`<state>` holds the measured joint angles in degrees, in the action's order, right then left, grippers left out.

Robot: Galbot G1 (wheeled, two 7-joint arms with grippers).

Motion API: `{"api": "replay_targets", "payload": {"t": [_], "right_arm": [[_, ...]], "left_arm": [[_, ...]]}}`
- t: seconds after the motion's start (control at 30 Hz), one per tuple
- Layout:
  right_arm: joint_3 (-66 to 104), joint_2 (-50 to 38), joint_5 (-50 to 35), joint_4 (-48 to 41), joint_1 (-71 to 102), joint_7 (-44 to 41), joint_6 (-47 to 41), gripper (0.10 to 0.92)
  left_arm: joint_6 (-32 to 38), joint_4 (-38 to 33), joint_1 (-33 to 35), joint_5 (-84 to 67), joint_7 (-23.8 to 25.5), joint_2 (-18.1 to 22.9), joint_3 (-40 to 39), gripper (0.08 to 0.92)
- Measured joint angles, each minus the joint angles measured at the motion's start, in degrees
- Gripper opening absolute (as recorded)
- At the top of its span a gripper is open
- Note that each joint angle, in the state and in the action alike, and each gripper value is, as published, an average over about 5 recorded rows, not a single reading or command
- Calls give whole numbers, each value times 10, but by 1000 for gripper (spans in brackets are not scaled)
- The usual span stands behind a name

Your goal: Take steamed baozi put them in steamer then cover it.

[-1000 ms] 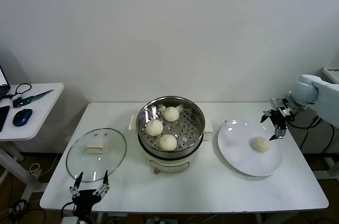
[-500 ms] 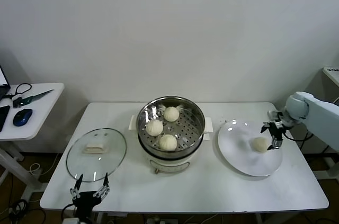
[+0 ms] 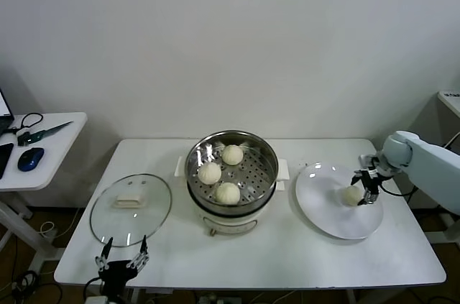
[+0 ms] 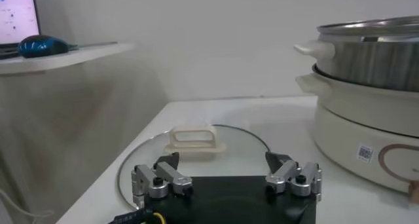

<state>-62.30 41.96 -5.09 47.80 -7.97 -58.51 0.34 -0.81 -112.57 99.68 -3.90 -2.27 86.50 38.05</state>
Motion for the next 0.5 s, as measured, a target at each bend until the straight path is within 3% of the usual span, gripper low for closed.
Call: {"api": "replay_targets", "payload": {"t": [0.3,0.5], "right_arm": [[-8,-5,-13,8,-17,-7,-8,663],[-78,-12,-70,49,-97,-11,-29,662]], "left_arm": [[0,-2,-1,1,0,3,-2,823],[-2,-3,-3,1,0,4,-6,823]]}}
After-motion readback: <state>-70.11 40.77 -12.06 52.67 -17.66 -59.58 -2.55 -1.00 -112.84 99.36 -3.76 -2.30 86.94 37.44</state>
